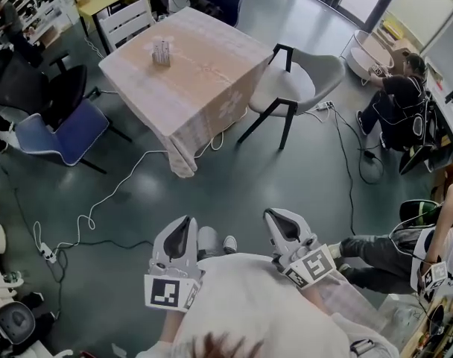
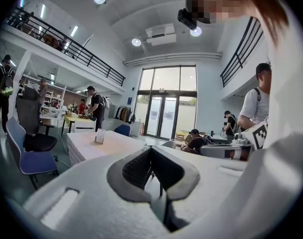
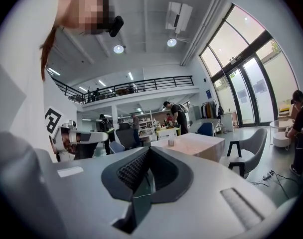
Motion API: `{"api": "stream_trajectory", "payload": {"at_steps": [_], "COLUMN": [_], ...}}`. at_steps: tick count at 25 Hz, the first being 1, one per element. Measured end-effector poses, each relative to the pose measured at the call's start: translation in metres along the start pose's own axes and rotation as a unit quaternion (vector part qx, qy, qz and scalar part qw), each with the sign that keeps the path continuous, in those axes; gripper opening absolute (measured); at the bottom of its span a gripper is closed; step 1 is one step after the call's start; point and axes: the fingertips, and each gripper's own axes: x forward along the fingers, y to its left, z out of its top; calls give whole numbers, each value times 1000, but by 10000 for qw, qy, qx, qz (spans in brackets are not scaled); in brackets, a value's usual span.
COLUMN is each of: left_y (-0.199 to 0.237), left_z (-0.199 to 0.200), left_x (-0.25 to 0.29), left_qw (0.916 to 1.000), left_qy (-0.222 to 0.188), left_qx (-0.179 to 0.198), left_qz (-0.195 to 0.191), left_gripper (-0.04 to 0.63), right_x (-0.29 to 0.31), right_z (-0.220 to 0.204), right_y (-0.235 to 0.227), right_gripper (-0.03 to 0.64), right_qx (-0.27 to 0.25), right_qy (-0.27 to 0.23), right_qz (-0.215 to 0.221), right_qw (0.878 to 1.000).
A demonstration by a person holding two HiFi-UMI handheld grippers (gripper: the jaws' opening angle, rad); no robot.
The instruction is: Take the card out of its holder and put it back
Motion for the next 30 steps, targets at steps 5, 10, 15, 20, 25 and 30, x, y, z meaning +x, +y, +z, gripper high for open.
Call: {"api": "stream_trajectory", "payload": {"at_steps": [5, 10, 15, 20, 25, 30], "left_y": [20, 50, 77, 100, 123, 138], "left_z": [5, 14, 31, 40, 33, 29], "left_x": [11, 29, 51, 63, 61, 62], "left_qw": [9999, 9999, 9999, 9999, 9998, 9995], "left_qy": [-19, 65, 120, 33, 158, 225], "left_qx": [-120, -102, 89, 87, 96, 60], "left_qz": [120, 90, -60, -50, 51, 227], "left_gripper": [0, 0, 0, 0, 0, 0], "right_x": [21, 57, 91, 116, 140, 156], "right_z": [-1, 10, 30, 28, 24, 19], "right_y": [-3, -6, -10, -11, -5, -5], "right_gripper": [2, 2, 2, 2, 2, 2], "right_qx": [57, 97, 75, 103, 157, 201], "right_qy": [80, 86, -18, 23, 14, 28], "right_qz": [81, 44, 11, 41, 133, 268], "right_qw": [9999, 9999, 10000, 9999, 9998, 9994]}}
